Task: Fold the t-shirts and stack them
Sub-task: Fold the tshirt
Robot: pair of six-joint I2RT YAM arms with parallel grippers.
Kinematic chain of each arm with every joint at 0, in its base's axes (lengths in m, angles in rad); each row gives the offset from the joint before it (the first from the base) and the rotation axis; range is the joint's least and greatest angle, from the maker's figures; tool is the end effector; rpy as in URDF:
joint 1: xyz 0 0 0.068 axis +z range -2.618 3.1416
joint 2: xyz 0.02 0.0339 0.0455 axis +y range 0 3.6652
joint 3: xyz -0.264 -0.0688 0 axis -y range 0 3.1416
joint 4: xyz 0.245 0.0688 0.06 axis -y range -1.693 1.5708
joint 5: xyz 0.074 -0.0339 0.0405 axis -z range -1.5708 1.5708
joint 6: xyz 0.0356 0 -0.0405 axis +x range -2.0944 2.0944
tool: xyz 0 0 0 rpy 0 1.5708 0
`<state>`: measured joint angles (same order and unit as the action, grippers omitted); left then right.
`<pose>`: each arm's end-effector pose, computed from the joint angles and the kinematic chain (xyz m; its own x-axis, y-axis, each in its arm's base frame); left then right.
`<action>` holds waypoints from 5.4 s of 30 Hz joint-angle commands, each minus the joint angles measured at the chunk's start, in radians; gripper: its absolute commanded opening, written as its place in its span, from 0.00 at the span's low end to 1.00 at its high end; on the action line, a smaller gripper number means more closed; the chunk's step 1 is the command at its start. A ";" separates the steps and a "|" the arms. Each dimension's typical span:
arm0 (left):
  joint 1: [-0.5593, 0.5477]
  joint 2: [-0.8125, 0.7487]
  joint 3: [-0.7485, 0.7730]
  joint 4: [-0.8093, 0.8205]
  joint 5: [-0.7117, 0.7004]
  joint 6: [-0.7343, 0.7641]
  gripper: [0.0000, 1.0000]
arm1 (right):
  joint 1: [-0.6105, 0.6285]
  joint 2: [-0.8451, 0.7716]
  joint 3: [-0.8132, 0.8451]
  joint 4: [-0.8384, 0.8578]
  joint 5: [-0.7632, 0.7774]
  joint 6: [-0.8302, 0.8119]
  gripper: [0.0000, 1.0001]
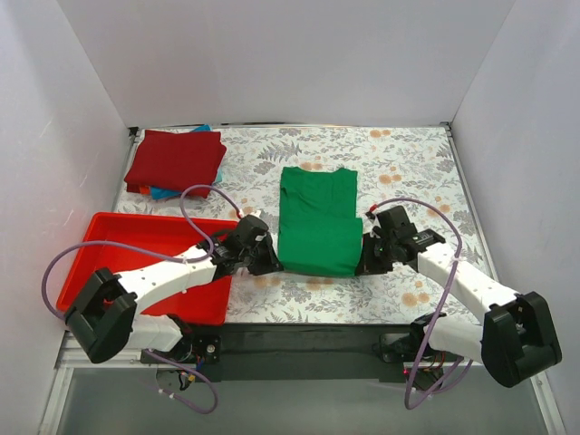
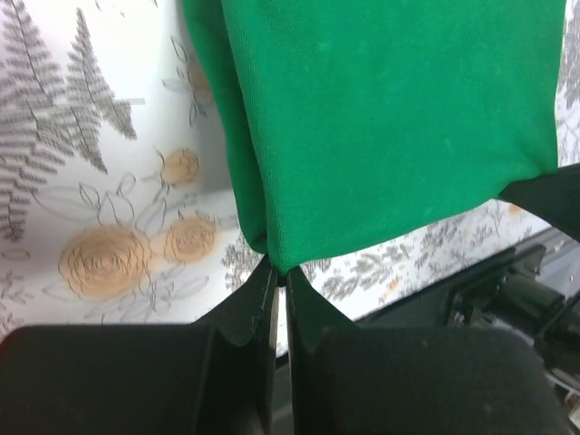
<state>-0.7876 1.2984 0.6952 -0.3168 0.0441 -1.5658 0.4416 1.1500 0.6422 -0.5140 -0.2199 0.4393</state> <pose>0.1761 -0.1791 0.1910 -0.7296 -0.6831 0.0321 -0.5577 0.5672 -0.6060 0.1885 0.0977 0.1950 -0.9191 0.0246 -0.3931 -0.1426 0.9096 0.3903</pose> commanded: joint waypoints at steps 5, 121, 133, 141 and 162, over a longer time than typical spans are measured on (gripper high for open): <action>-0.032 -0.170 0.029 -0.195 0.068 -0.034 0.00 | 0.035 -0.136 0.053 -0.256 0.005 0.025 0.01; 0.378 0.389 0.078 0.501 0.493 0.112 0.52 | -0.050 0.557 0.525 0.012 -0.059 -0.102 0.56; 0.376 0.457 0.049 0.536 0.341 0.087 0.54 | -0.049 0.583 0.501 0.025 -0.064 -0.103 0.55; 0.378 0.452 -0.017 0.596 0.249 0.055 0.62 | -0.049 0.587 0.504 0.026 -0.078 -0.099 0.55; 0.137 0.742 0.130 0.644 0.200 -0.108 0.61 | -0.049 0.583 0.485 0.038 -0.091 -0.090 0.55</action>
<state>-0.5831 1.9396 0.8398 0.5571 0.2955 -1.6737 0.3885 1.7298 1.1397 -0.4965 -0.2920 0.3420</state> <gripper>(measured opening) 0.627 0.552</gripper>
